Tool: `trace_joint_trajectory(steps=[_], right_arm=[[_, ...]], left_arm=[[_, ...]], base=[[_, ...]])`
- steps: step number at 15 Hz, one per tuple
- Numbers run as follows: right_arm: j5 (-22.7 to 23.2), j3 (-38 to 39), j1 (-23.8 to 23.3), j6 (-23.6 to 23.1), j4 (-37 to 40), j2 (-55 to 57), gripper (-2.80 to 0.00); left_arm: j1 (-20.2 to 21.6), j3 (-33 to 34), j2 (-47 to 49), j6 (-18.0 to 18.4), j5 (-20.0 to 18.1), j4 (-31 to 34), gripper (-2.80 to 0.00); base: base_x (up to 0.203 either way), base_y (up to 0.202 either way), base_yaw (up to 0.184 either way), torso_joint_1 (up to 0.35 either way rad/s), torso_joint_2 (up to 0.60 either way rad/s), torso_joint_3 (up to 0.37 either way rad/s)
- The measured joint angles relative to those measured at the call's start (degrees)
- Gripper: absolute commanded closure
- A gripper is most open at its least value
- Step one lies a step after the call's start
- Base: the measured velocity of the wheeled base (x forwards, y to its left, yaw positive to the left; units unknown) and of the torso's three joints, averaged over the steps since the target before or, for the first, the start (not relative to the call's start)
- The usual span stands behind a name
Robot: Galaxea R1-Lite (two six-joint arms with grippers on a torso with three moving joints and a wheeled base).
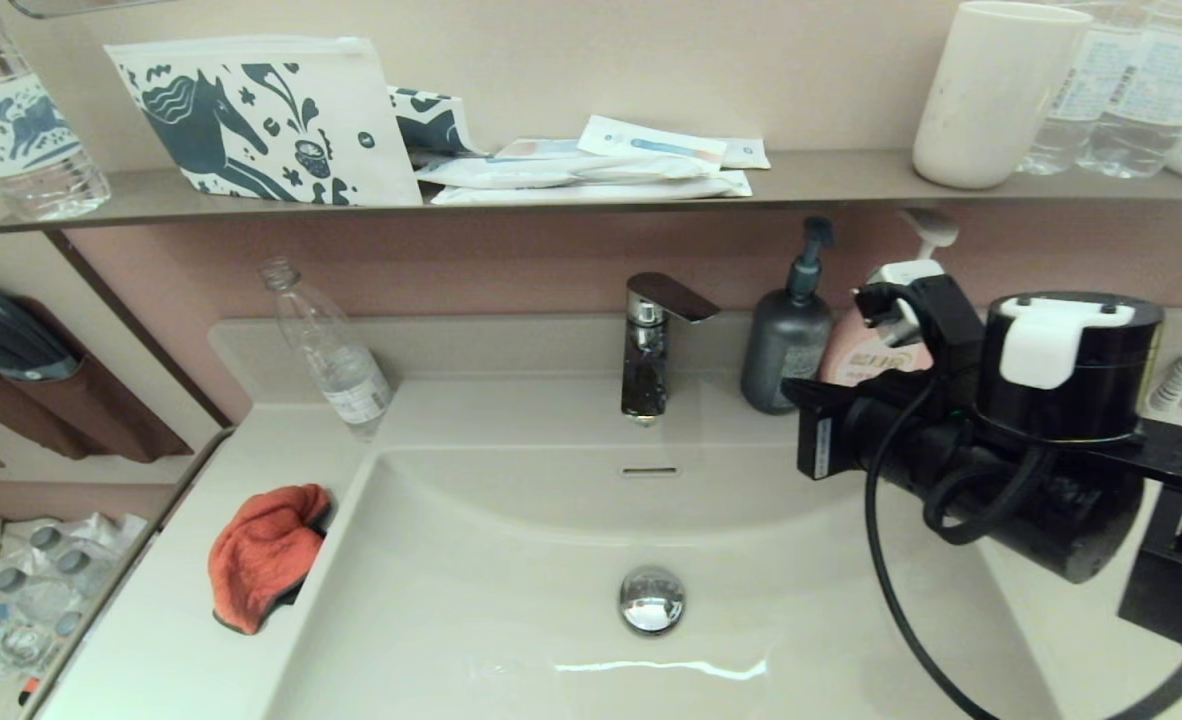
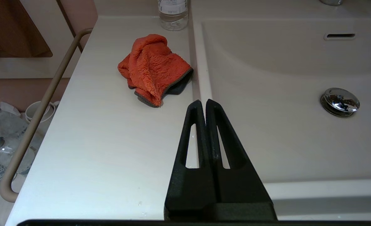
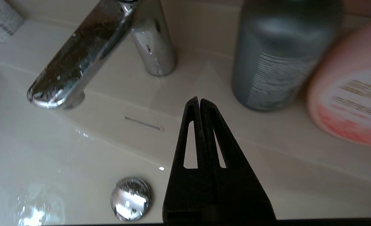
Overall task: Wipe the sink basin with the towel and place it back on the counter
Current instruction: Turn on the faucet
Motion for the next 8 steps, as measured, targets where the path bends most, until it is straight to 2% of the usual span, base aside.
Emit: trace_joint_trajectory(steps=[3, 5, 8], right_arm=[[-2.4, -4.3, 3.2, -0.2, -5.3, 6.5, 0.0], [-3.6, -7.8, 5.1, -1.0, -5.7, 9.2, 0.0], [-4.5, -10.7, 6.7, -4.9, -6.3, 11.2, 0.0]], left_arm=[[0.0, 0.0, 0.0, 0.0, 0.0, 0.0, 0.0], [0.0, 0.0, 0.0, 0.0, 0.0, 0.0, 0.0], [0.0, 0.0, 0.0, 0.0, 0.0, 0.0, 0.0]], base=[[0.0, 0.0, 0.0, 0.0, 0.0, 0.0], [0.0, 0.0, 0.0, 0.0, 0.0, 0.0], [0.0, 0.0, 0.0, 0.0, 0.0, 0.0]])
